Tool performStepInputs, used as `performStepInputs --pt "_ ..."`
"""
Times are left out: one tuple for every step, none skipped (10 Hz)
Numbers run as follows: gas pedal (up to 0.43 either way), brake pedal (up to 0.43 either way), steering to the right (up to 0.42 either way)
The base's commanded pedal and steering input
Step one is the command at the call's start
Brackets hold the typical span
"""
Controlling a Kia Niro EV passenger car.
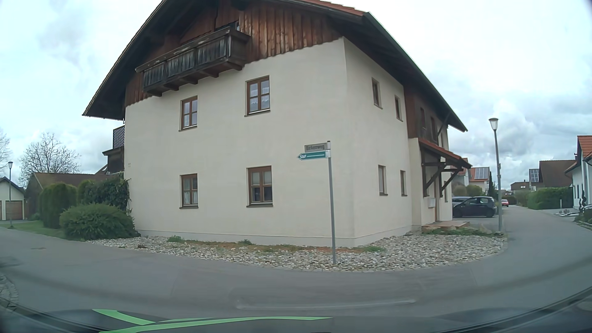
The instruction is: Follow the waypoints while adhering to traffic rules and regulations
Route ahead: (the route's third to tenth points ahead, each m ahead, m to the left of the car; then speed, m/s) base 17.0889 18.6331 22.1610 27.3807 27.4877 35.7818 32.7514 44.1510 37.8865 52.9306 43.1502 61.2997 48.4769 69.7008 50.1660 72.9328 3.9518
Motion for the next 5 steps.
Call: performStepInputs --pt "0.189 0.0 -0.307" --pt "0.189 0.0 -0.328" --pt "0.197 0.0 -0.344" --pt "0.197 0.0 -0.368" --pt "0.197 0.0 -0.393"
